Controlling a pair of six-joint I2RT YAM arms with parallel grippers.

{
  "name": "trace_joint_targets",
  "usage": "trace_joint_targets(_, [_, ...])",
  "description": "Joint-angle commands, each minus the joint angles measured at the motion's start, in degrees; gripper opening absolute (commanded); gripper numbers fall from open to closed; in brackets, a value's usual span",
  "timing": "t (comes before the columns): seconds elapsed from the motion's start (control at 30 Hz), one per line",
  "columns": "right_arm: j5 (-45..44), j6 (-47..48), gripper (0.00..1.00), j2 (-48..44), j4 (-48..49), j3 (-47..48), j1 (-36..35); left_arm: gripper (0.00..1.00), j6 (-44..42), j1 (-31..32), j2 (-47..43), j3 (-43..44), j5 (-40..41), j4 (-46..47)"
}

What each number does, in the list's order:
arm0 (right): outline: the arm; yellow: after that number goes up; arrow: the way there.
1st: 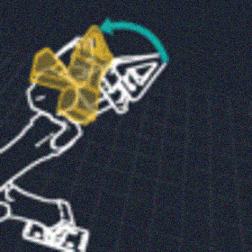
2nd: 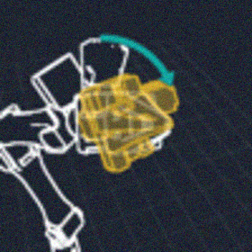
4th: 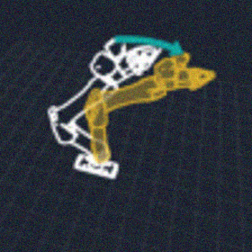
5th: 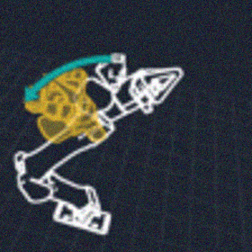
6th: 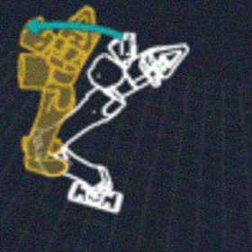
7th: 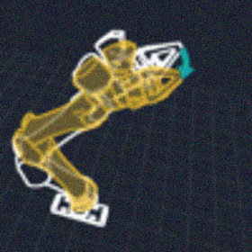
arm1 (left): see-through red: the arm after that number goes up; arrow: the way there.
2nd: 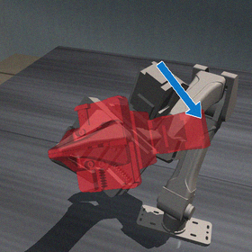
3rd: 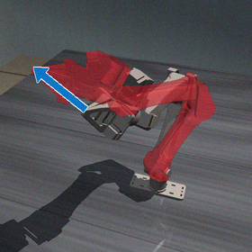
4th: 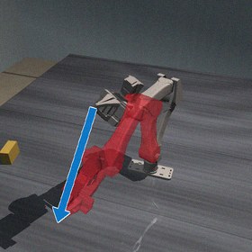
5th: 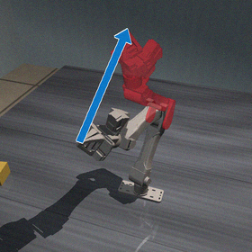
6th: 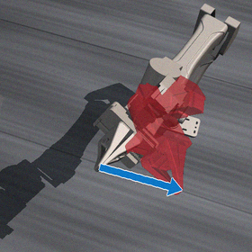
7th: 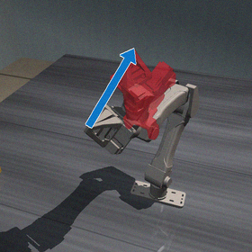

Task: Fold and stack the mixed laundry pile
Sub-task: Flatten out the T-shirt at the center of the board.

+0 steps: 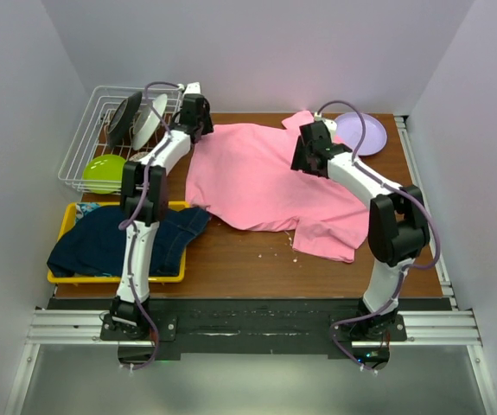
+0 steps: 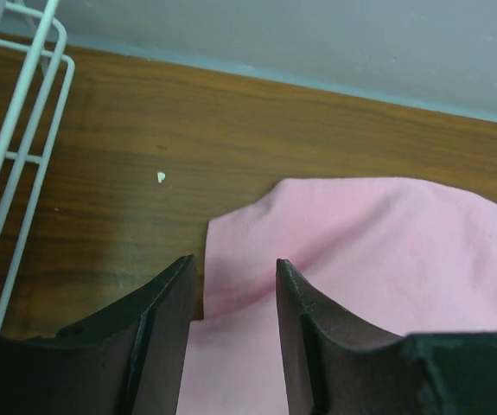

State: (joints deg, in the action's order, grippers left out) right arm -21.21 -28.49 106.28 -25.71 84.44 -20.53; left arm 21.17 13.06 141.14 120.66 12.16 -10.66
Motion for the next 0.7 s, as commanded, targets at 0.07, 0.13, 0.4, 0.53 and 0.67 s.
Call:
trace_joint_targets(0.07, [4.86,1.86,0.71,0.51,5.58,-3.93,0.85,0.47,-2.8,-0.49,3.0,3.44,2.87,5.46])
trace_joint_targets(0.13, [5.3,1.68,0.71,0.33,6.11,-4.38,0.85,0.47,-2.01,-0.49,4.05,3.62,1.64,6.34])
trace_joint_targets(0.4, [6.36,1.68,0.71,-0.37,7.61,-6.66,0.85,0.45,1.41,-0.49,6.87,3.09,-0.91,7.67])
trace_joint_targets(0.53, [6.89,1.77,0.71,-0.81,8.57,-7.8,0.76,0.37,1.86,-0.4,6.43,1.17,-1.18,11.95])
trace_joint_targets(0.67, [6.62,1.6,0.71,0.07,8.58,-8.07,0.67,0.15,2.47,-0.49,5.46,-1.04,-0.47,19.25])
